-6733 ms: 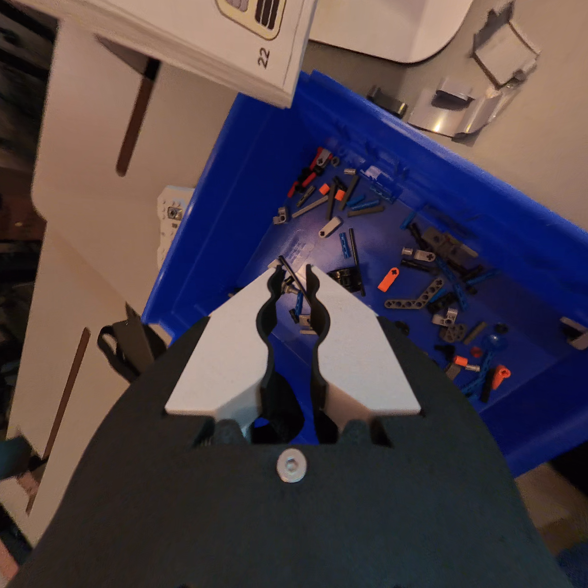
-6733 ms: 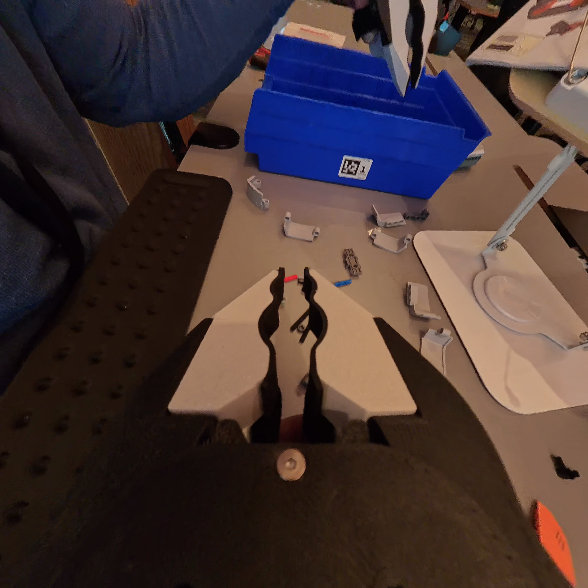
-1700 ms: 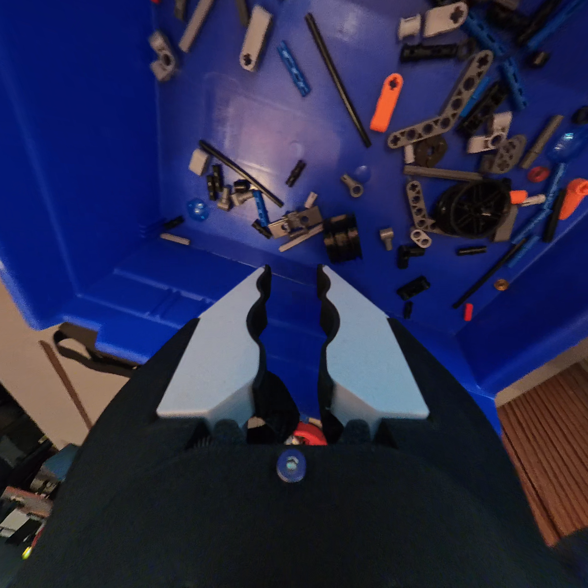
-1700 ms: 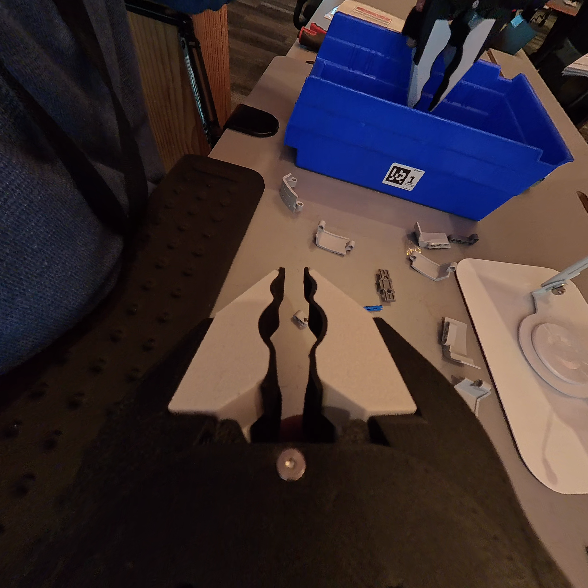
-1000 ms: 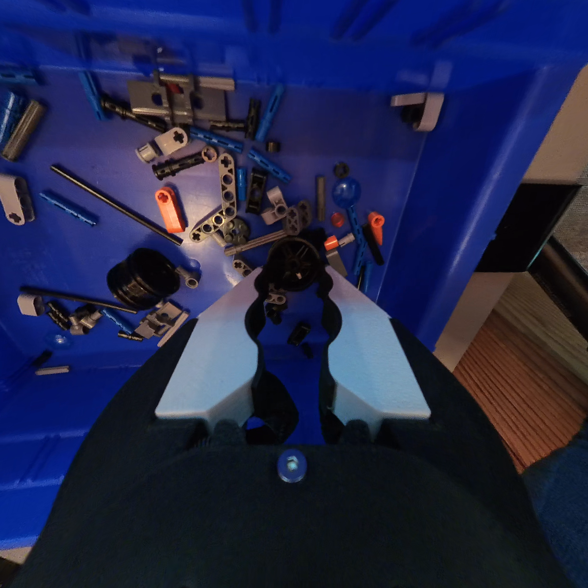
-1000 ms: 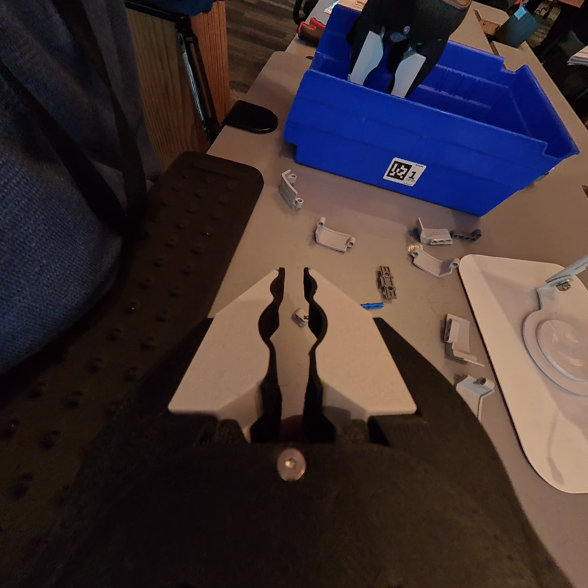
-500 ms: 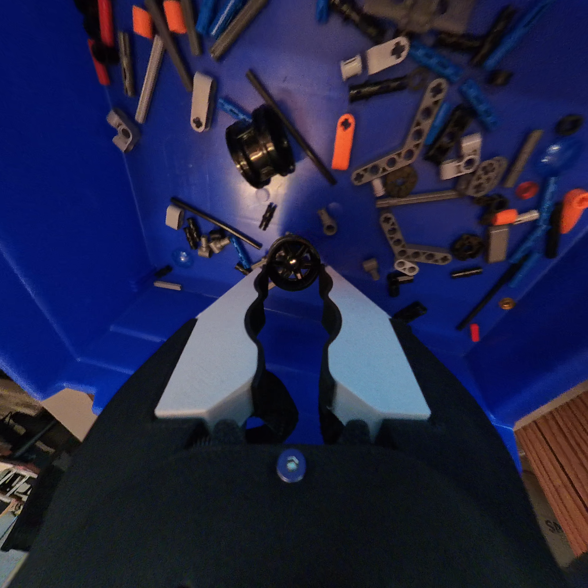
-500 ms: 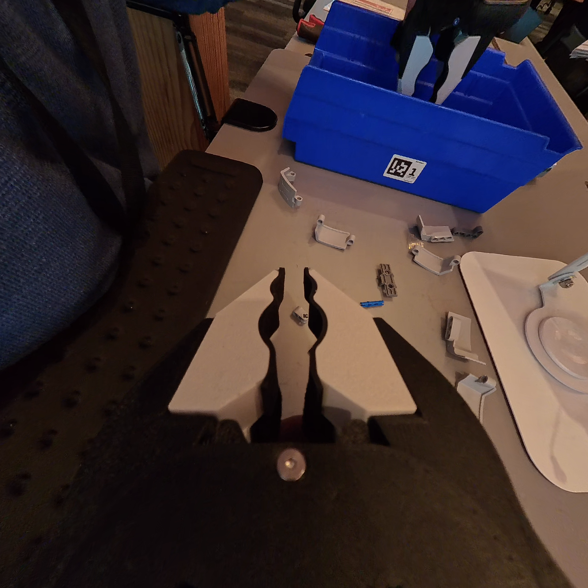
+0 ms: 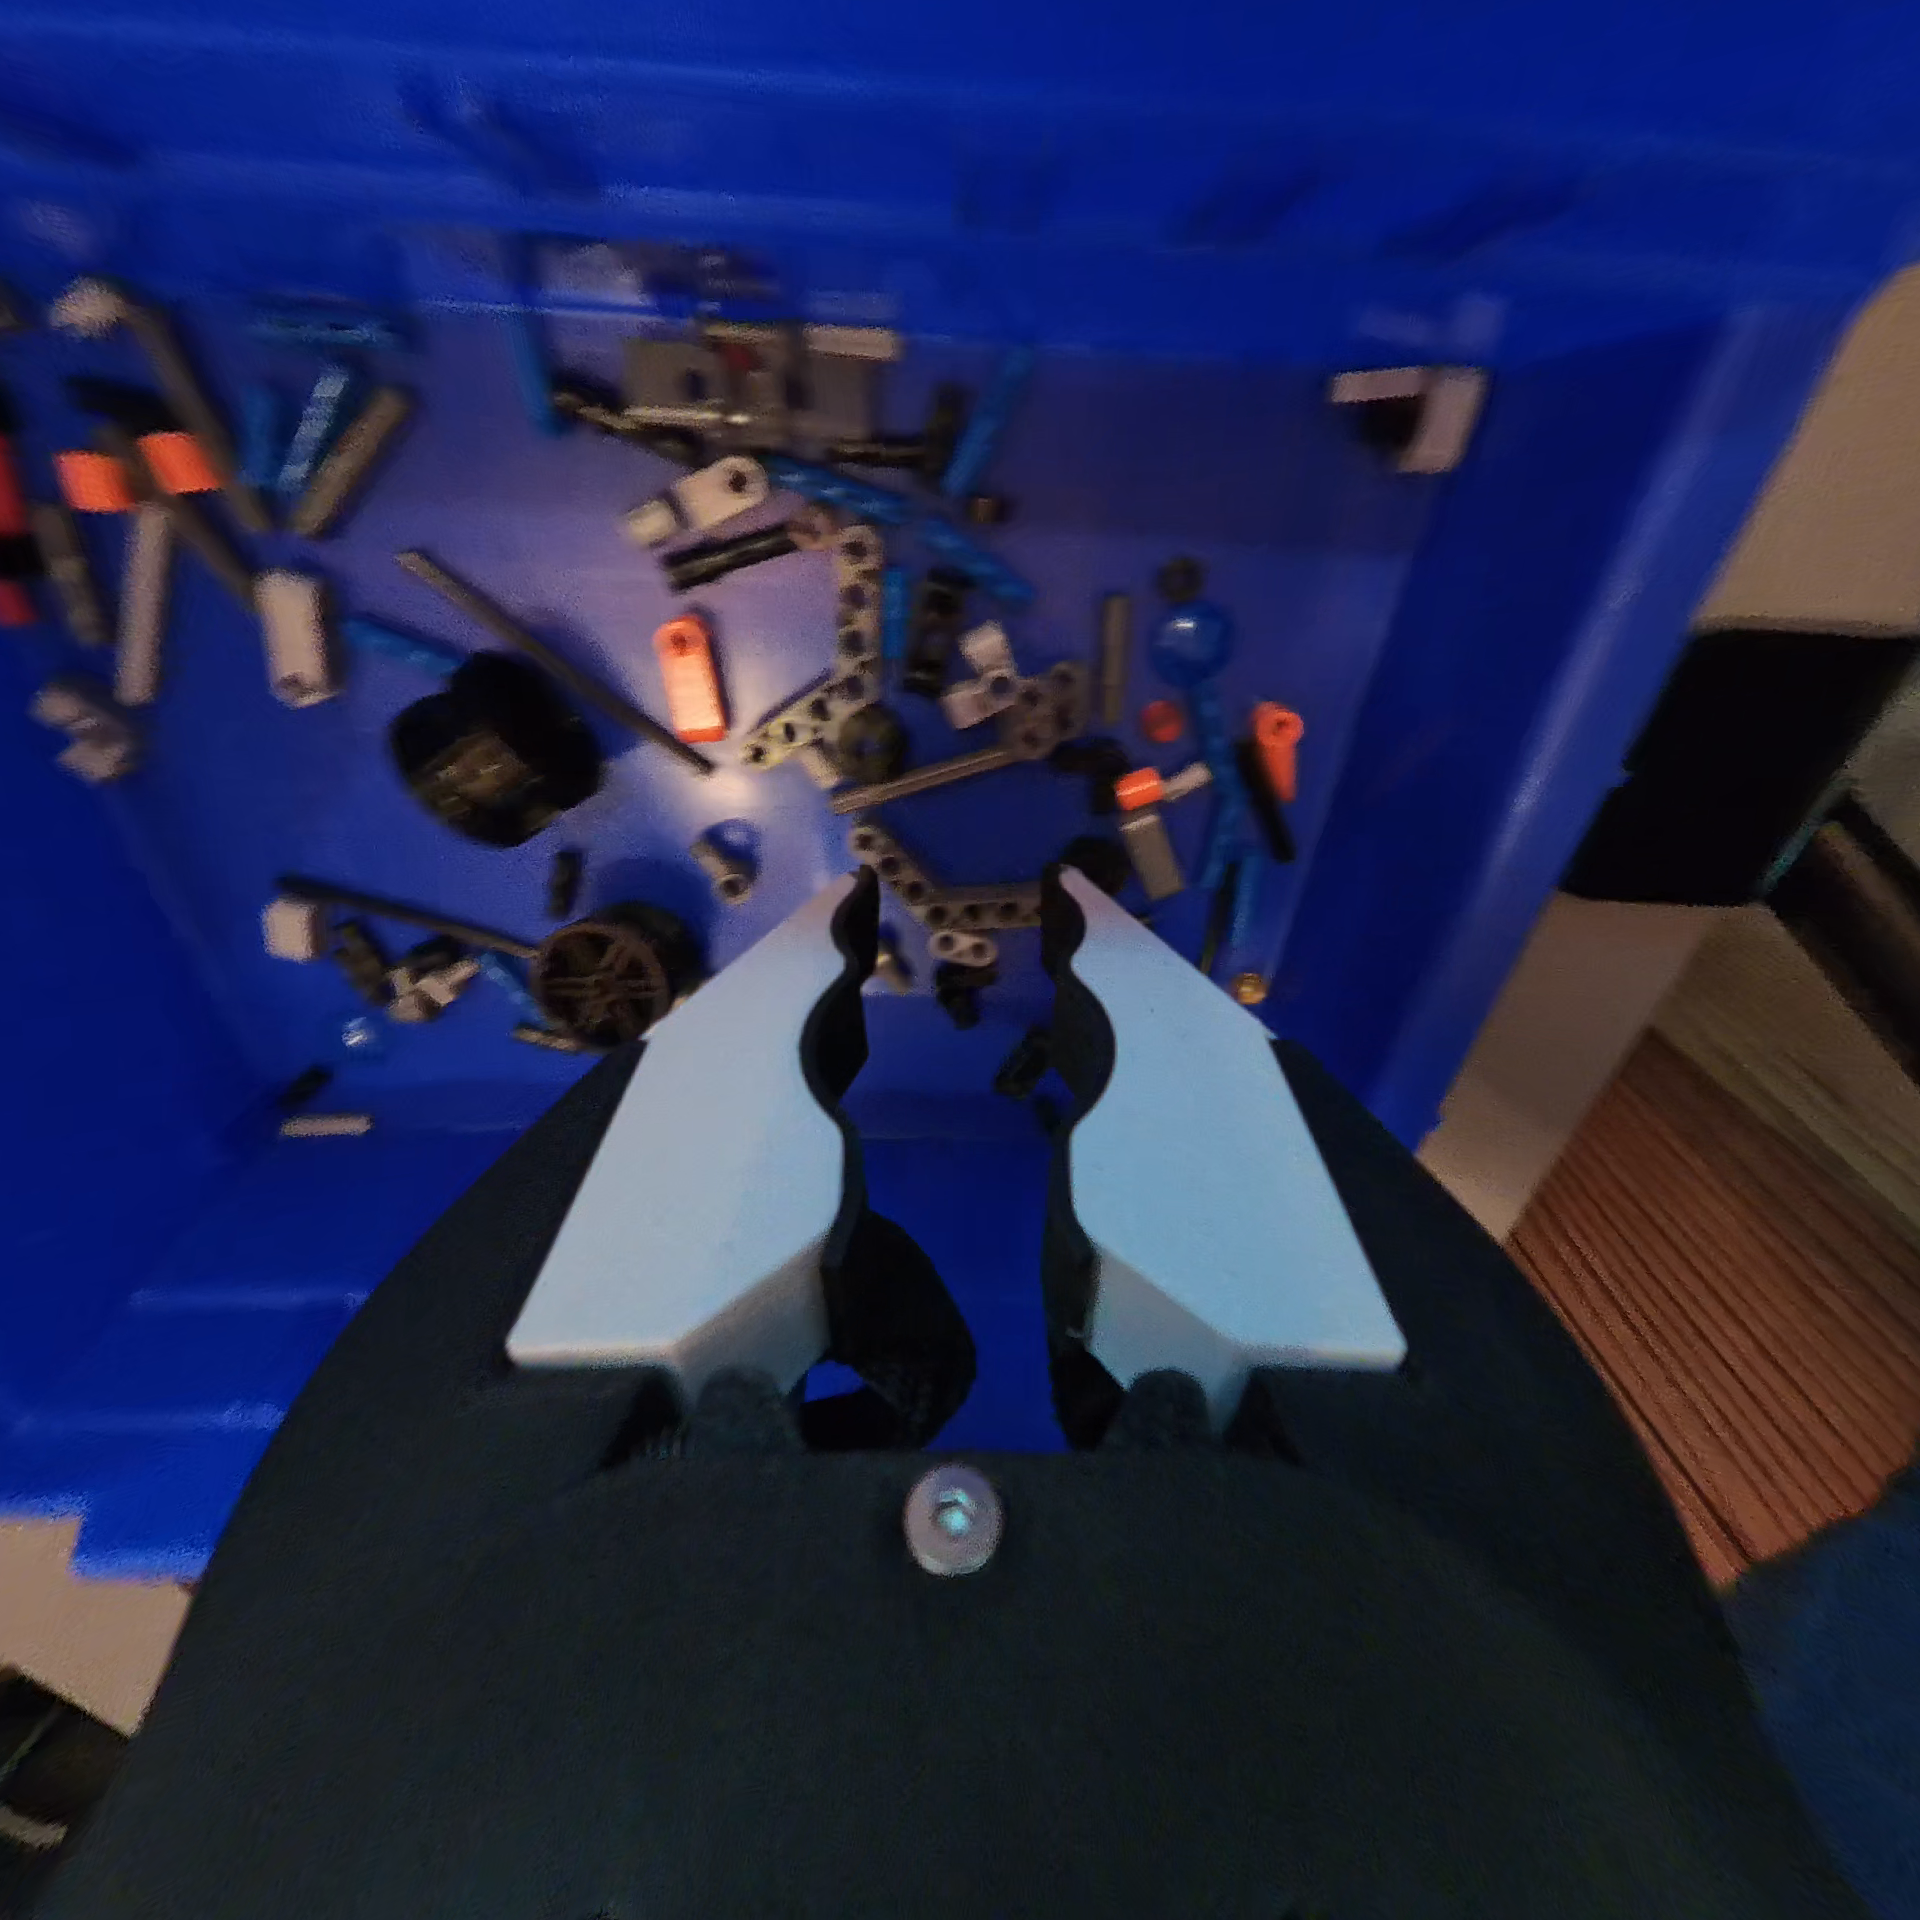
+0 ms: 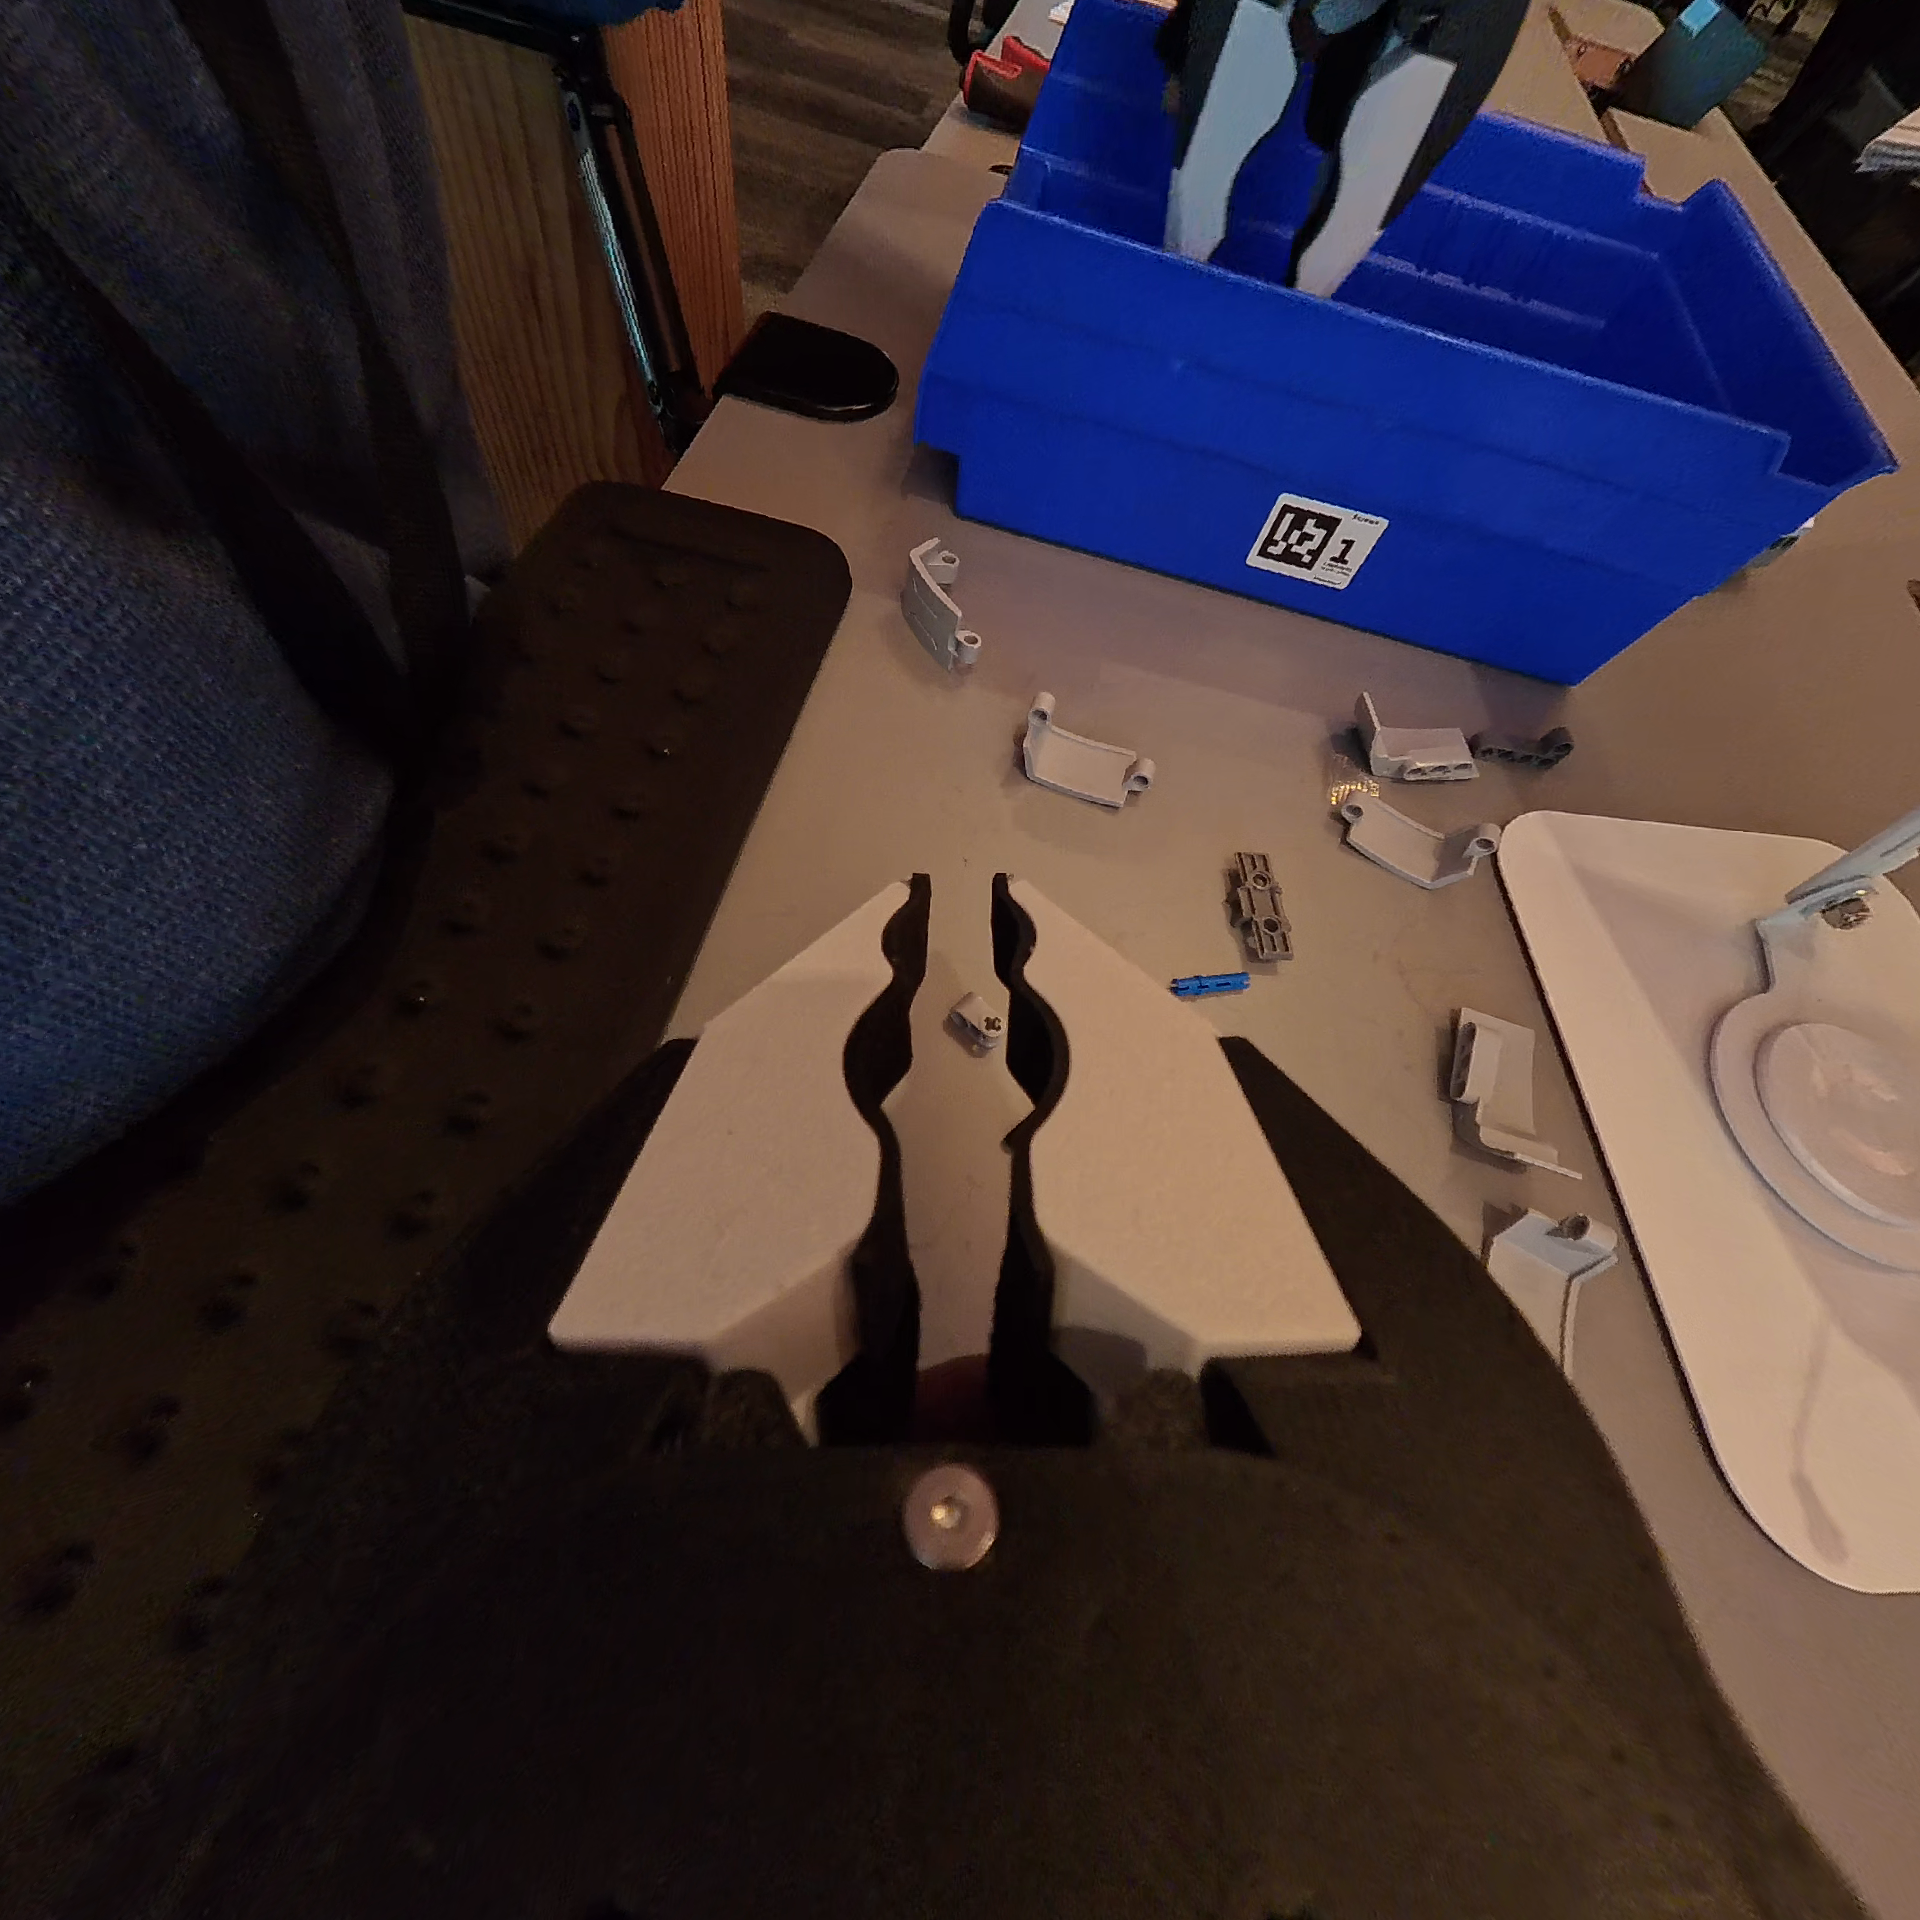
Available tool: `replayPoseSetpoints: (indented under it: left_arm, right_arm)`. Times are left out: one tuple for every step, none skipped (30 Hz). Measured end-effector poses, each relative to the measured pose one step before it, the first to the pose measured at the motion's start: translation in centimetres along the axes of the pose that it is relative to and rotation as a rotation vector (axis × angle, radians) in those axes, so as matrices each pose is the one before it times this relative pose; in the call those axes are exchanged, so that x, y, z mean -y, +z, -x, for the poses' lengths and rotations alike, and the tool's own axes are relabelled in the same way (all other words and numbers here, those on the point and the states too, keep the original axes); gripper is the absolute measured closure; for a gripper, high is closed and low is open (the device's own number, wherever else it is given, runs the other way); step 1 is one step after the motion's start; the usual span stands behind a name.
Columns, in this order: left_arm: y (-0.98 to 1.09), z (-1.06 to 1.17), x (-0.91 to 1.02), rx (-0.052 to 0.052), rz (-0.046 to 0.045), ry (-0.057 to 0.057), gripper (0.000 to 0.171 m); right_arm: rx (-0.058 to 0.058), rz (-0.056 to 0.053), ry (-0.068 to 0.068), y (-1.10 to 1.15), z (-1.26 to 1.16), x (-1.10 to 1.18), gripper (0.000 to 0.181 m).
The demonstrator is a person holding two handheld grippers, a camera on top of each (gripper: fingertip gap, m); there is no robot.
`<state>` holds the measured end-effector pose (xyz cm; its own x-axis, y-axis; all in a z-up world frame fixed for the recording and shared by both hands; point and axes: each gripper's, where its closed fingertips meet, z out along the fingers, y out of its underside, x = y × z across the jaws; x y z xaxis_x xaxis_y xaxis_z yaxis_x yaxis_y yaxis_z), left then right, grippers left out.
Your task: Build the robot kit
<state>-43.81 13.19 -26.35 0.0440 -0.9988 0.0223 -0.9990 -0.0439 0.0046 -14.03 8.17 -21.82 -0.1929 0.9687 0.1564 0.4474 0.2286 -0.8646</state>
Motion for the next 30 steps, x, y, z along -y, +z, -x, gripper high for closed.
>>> replayPoseSetpoints:
  left_arm:
    - [0.327, -0.533, 0.102, -0.0157, 0.01005, 0.0167, 0.142]
    - [0.272, -0.146, 0.308, 0.0024, -0.00082, 0.0142, 0.143]
    - [0.214, -0.151, 0.360, -0.0066, -0.00636, 0.0056, 0.143]
    - [0.170, -0.025, 0.289, -0.0022, -0.00558, 0.0088, 0.143]
    - [0.092, 0.508, 0.294, 0.0265, -0.00866, 0.0122, 0.143]
    - [0.031, 0.568, 0.546, 0.0255, -0.02609, 0.0013, 0.144]
    - [0.078, 0.043, 0.561, -0.0083, -0.02975, -0.0048, 0.144]
    - [0.119, 0.040, 0.424, -0.0011, -0.02214, 0.0123, 0.144]
    - [0.056, 0.293, 0.557, 0.0147, -0.02866, 0.0092, 0.145]
    - [0.108, 0.228, 0.311, 0.0080, -0.01324, -0.0025, 0.145]
    - [0.137, 0.338, 0.045, 0.0200, 0.00127, 0.0070, 0.145]
    - [0.095, 0.351, 0.082, 0.0221, -0.00351, 0.0077, 0.146]
    - [0.080, 0.201, 0.168, 0.0095, -0.01018, -0.0033, 0.146]
    - [0.105, 0.045, 0.059, -0.0014, -0.00583, -0.0044, 0.145]
    - [0.093, 0.172, -0.079, 0.0081, 0.00162, 0.0040, 0.146]
    - [0.090, 0.340, -0.115, 0.0146, 0.00310, -0.0019, 0.147]
    - [0.114, 0.179, -0.163, 0.0000, 0.00398, -0.0121, 0.150]
    - [0.093, 0.042, -0.156, -0.0088, -0.00071, -0.0075, 0.152]
    - [-0.001, 0.017, 0.016, -0.0096, -0.01252, -0.0078, 0.155]
    - [0.066, 0.095, -0.293, -0.0046, 0.00537, -0.0086, 0.160]
    - [0.181, 0.222, -0.750, 0.0074, 0.03355, -0.0072, 0.164]
    - [0.236, 0.022, -0.909, -0.0021, 0.04237, -0.0082, 0.165]
    - [0.081, -0.256, -0.497, -0.0209, 0.01650, -0.0189, 0.165]
    - [-0.087, -0.511, -0.321, -0.0358, 0.00499, -0.0132, 0.164]
    - [-0.047, -0.372, -0.541, -0.0183, 0.01780, 0.0041, 0.164]
    - [-0.119, 0.345, -0.391, 0.0232, 0.01379, -0.0011, 0.164]
    - [-0.240, 0.617, 0.088, 0.0338, -0.01231, -0.0112, 0.164]
    - [-0.304, 0.200, 0.534, 0.0064, -0.03656, -0.0101, 0.164]
    - [-0.261, 0.043, 0.714, -0.0001, -0.04342, 0.0010, 0.159]
    - [-0.200, 0.399, 0.870, 0.0249, -0.04542, 0.0104, 0.154]
  right_arm:
    - [-0.0008, -0.0005, -0.0002, -0.032, -0.009, 0.011, 0.172]
    - [-0.0003, -0.0007, 0.0007, -0.014, -0.005, -0.002, 0.172]
    - [-0.0002, 0.0005, 0.0005, -0.001, -0.017, -0.020, 0.172]
    - [-0.0004, 0.0015, -0.0002, 0.017, -0.007, -0.029, 0.172]
    - [-0.0001, 0.0006, -0.0002, 0.010, 0.006, -0.011, 0.172]
    - [-0.0010, 0.0000, 0.0000, 0.009, -0.016, 0.005, 0.172]
    - [-0.0013, -0.0003, 0.0001, 0.015, -0.022, 0.021, 0.172]
    - [-0.0001, -0.0020, 0.0004, -0.001, -0.013, 0.052, 0.172]
    - [0.0010, -0.0030, 0.0009, 0.011, 0.007, 0.057, 0.172]
    - [0.0004, -0.0008, 0.0006, 0.009, -0.004, 0.023, 0.172]
    - [0.0000, 0.0017, -0.0001, 0.031, -0.015, -0.026, 0.172]
    - [0.0003, 0.0017, 0.0002, 0.023, -0.007, -0.030, 0.172]
    - [0.0005, 0.0010, 0.0008, 0.024, 0.004, -0.033, 0.172]
    - [-0.0002, 0.0015, 0.0005, 0.020, -0.008, -0.040, 0.172]
    - [-0.0007, 0.0015, 0.0005, 0.006, -0.025, -0.038, 0.172]
    - [-0.0004, 0.0004, 0.0010, 0.012, -0.026, -0.026, 0.172]
    - [-0.0001, 0.0001, 0.0008, 0.002, -0.013, -0.014, 0.172]
    - [0.0004, 0.0012, 0.0010, 0.021, -0.016, -0.040, 0.172]
    - [0.0000, 0.0019, 0.0008, 0.017, -0.013, -0.047, 0.172]
    - [0.0001, 0.0017, 0.0006, 0.023, -0.011, -0.054, 0.172]
    - [0.0000, 0.0011, 0.0009, 0.009, -0.011, -0.033, 0.172]
    - [-0.0003, 0.0009, 0.0014, 0.008, -0.031, -0.034, 0.172]
    - [-0.0002, 0.0011, 0.0017, 0.011, -0.037, -0.047, 0.172]
    - [-0.0004, 0.0011, 0.0017, 0.007, -0.036, -0.060, 0.172]
    - [-0.0004, 0.0011, 0.0017, 0.011, -0.039, -0.047, 0.172]
    - [0.0004, 0.0012, 0.0015, 0.032, -0.031, -0.048, 0.172]
    - [0.0003, 0.0012, 0.0008, 0.030, -0.021, -0.035, 0.172]
    - [0.0001, 0.0008, 0.0007, 0.028, -0.016, -0.019, 0.172]
    - [0.0002, 0.0003, 0.0008, 0.026, -0.026, -0.005, 0.172]
    - [-0.0001, 0.0005, 0.0005, 0.017, -0.021, -0.010, 0.172]
